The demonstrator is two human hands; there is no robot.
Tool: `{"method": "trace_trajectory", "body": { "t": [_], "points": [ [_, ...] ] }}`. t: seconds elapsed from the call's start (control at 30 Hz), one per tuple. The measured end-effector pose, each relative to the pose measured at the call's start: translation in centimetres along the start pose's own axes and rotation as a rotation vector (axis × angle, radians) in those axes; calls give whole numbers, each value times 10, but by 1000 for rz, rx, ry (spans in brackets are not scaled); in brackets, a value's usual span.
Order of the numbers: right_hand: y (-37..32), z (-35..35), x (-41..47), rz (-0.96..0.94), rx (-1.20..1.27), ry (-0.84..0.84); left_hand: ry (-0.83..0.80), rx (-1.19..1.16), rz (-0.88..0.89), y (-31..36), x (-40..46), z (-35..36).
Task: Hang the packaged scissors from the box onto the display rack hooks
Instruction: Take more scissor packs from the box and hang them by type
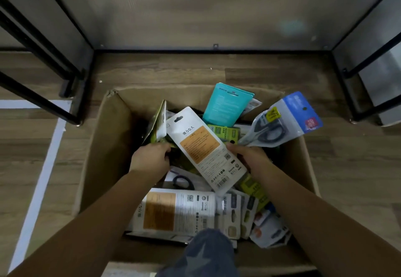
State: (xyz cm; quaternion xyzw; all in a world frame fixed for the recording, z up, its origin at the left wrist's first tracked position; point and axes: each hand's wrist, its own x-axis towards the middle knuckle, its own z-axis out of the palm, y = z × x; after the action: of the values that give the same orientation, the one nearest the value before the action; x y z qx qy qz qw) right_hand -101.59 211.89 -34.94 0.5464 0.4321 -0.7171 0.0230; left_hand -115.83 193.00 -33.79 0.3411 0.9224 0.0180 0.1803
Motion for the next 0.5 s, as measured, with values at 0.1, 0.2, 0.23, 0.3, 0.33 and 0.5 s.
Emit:
{"method": "trace_trajectory", "body": {
  "t": [0.1,0.2,0.23,0.3,0.33,0.5],
  "points": [
    [-5,-1,4,37,30,-112,42,-18,8,-4,1,4],
    [-10,0,4,7,-74,-203,90,-39,13,-5,2,9],
    [-10,0,3,-12,-113,-225,102,-42,10,-5,2,11],
    [-10,4,-1,-65,-181,-242,117,-53,-4,-3,1,12],
    [-8,7,-4,-93,-229,-234,123,-60,-6,-3,1,13],
    [7,29,-11,-31,-331,-152,168,-120,-21,-6,-3,15]
  ]
}}
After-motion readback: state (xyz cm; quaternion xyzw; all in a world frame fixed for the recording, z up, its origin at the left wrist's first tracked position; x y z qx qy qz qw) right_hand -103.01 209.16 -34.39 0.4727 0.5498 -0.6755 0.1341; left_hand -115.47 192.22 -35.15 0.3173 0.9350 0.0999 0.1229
